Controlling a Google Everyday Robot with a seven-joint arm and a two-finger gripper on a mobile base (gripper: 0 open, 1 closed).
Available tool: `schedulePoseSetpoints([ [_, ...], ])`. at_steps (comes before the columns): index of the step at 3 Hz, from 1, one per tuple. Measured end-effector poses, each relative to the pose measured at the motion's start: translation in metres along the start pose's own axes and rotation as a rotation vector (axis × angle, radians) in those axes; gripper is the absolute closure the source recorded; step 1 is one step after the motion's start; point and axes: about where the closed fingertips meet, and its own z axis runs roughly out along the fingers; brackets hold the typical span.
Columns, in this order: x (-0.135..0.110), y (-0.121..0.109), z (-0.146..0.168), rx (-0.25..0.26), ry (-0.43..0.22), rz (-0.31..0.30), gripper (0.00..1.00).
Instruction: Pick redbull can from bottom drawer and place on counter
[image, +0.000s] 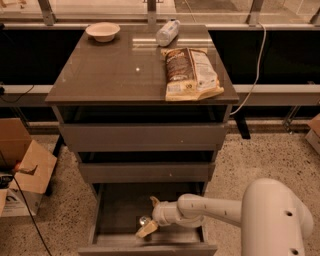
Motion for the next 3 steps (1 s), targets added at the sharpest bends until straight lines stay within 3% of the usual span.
schedulePoseSetpoints([
  [2,0.033,-0.009,0.033,-0.012,0.018,0.098,0.03],
  [3,0.049,-0.011,0.037,-0.003,0.032,0.139,0.21],
])
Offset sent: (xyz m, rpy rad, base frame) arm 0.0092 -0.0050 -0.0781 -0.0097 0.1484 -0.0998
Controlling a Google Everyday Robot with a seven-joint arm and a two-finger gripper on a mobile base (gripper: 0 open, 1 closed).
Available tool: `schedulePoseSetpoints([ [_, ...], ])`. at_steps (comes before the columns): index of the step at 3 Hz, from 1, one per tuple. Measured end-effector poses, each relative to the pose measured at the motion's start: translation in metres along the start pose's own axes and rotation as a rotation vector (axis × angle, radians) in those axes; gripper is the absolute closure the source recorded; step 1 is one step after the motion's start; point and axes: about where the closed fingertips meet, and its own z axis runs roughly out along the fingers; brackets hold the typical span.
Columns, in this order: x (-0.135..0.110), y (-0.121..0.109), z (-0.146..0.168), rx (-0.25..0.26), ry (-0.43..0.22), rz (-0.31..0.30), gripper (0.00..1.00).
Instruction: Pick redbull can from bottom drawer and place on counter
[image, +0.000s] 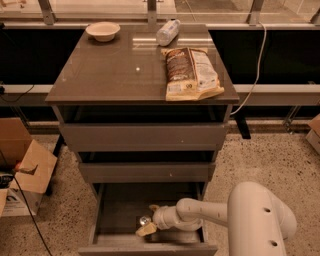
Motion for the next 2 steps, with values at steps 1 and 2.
schedulePoseSetpoints([
  [1,0.005,-0.001,-0.004,0.02,0.002,0.016,0.44],
  [2,0.0,-0.002,-0.015,0.047,-0.014,0.013,0.67],
])
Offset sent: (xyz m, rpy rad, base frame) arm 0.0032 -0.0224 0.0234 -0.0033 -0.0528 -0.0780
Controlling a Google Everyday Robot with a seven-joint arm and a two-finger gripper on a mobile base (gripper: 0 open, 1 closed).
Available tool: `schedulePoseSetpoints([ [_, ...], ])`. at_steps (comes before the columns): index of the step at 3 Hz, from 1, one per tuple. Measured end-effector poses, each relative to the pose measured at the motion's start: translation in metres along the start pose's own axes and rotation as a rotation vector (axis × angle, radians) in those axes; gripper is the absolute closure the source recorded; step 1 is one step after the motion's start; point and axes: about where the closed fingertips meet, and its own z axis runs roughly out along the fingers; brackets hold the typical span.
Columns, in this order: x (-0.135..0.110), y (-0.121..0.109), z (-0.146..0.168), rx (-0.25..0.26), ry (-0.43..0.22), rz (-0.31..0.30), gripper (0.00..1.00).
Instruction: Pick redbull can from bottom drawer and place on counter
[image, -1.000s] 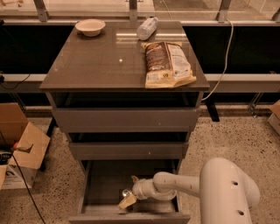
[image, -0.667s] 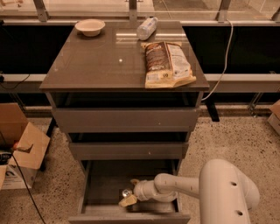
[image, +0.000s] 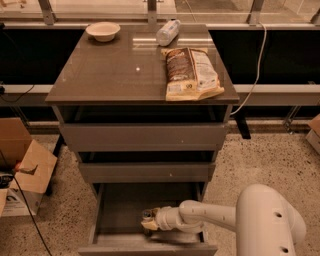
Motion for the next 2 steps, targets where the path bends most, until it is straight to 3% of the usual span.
schedulePoseSetpoints([
  [1,-0.02,0.001,-0.023,-0.005,-0.066,-0.028,0.9],
  [2,-0.057,0.016,-0.074,-0.059,-0.156,-0.163,1.0],
])
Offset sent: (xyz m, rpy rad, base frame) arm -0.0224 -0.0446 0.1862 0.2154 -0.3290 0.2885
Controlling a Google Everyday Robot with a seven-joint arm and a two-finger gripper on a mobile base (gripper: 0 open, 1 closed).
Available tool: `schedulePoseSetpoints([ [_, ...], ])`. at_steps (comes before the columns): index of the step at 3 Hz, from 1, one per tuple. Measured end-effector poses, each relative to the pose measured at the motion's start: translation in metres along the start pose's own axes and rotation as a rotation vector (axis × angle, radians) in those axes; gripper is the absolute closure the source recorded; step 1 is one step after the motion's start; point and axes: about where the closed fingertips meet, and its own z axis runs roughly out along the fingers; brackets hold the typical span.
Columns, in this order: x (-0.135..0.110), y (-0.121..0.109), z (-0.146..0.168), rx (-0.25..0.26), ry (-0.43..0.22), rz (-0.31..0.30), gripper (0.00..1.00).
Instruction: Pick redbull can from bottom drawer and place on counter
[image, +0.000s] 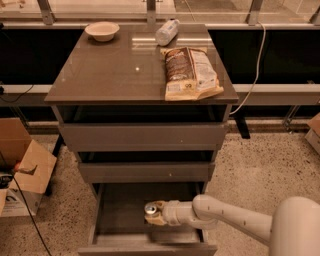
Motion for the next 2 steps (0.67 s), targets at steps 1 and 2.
schedulePoseSetpoints([
  [1,-0.053,0.011,-0.056,-0.071,-0.073,-0.225,1.0],
  [2,-0.102,0.037,-0.12,-0.157,-0.115,-0.451,1.0],
])
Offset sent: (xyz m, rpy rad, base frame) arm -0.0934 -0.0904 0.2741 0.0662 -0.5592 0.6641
